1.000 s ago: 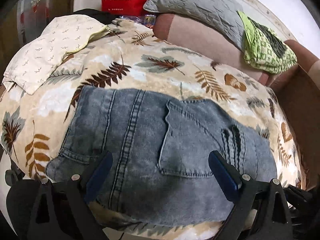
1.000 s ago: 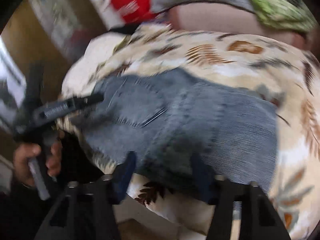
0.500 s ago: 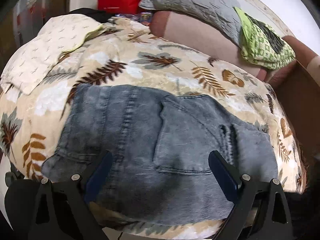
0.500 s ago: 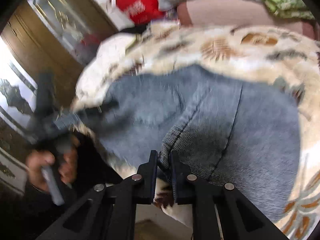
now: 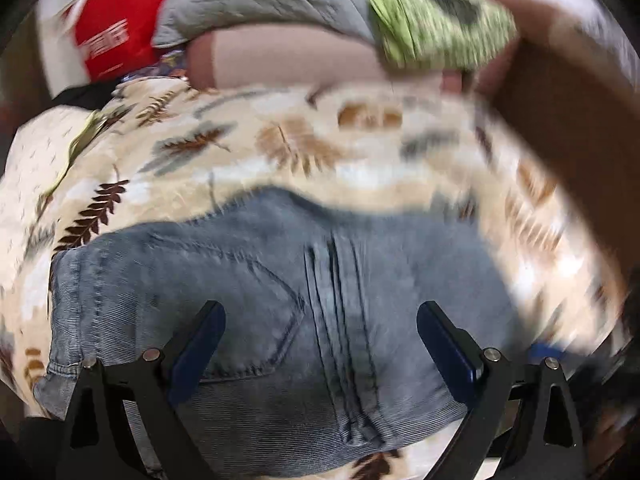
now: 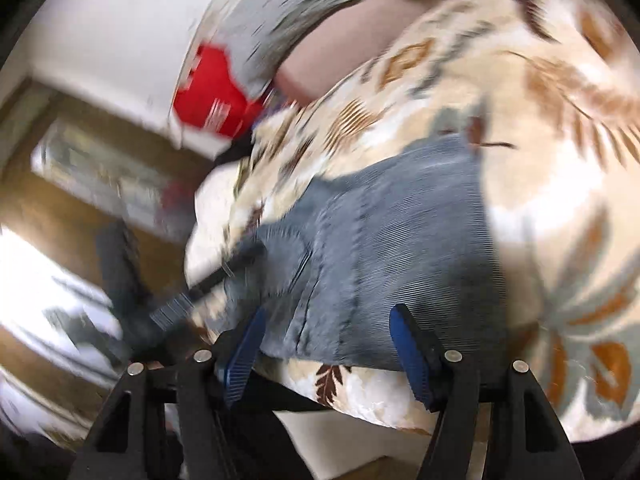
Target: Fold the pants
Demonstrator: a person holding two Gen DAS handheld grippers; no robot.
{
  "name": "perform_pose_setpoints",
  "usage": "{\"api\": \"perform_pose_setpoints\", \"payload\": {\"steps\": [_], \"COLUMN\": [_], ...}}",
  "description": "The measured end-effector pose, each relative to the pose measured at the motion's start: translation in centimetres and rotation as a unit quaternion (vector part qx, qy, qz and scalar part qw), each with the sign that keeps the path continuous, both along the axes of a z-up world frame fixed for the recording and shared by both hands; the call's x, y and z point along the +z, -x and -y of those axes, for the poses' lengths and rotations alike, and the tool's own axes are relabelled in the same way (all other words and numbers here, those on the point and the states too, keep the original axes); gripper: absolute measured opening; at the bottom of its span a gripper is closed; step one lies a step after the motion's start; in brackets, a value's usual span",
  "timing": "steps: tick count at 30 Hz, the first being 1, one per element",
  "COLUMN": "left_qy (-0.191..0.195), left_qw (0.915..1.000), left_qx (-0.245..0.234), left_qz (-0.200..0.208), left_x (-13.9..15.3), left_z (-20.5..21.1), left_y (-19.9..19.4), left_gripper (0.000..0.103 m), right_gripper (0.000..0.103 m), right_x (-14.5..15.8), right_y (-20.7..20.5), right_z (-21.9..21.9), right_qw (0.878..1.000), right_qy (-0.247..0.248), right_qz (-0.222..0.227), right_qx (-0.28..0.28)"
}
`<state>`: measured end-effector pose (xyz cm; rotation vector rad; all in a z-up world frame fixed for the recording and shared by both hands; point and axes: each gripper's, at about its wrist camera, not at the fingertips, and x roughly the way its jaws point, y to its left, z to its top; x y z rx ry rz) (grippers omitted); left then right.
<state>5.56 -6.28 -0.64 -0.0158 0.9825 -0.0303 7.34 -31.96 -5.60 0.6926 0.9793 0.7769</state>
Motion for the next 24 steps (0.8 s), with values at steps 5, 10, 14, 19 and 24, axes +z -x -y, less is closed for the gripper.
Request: {"api": "perform_pose_setpoints", "payload": {"steps": [5, 10, 14, 19, 24], "left_qy": [-0.049, -0.042, -0.072, -0.043, -0.038], "left_qw": [0.9977, 0.9983, 0.9956, 0.9978, 0.9982], "left_qx": [-0.019, -0.028, -0.042, -0.039, -0.040], "left_qz": [-0.043, 0.029, -0.042, -0.033, -0.025], "left_x": [-3.7, 0.4, -3.6, -4.2, -4.3], "left_z": [1.2, 1.1, 1.7, 0.8, 0.8], "left_y": [0.2, 1.8, 1.1, 1.6, 1.9], "left_gripper": [0.097, 0.097, 0.097, 0.098, 0.099], "right_gripper": [0.067, 0.068, 0.068, 0.071, 0.071], "right_x": [-5.2, -0.3, 1.9, -2.1, -2.2], "right_y": [-2.1, -3.5, -7.8, -15.0, -14.5], "right_z": [1.8, 2.1, 0.9, -1.1, -0.3], "right_qw": [0.991, 0.997, 0.999, 0.994, 0.994], "right_qy": [-0.006, 0.012, 0.005, 0.042, 0.028], "right_qz": [-0.127, -0.062, -0.040, -0.092, -0.092], "right_qx": [-0.032, -0.037, -0.025, -0.039, -0.055]}}
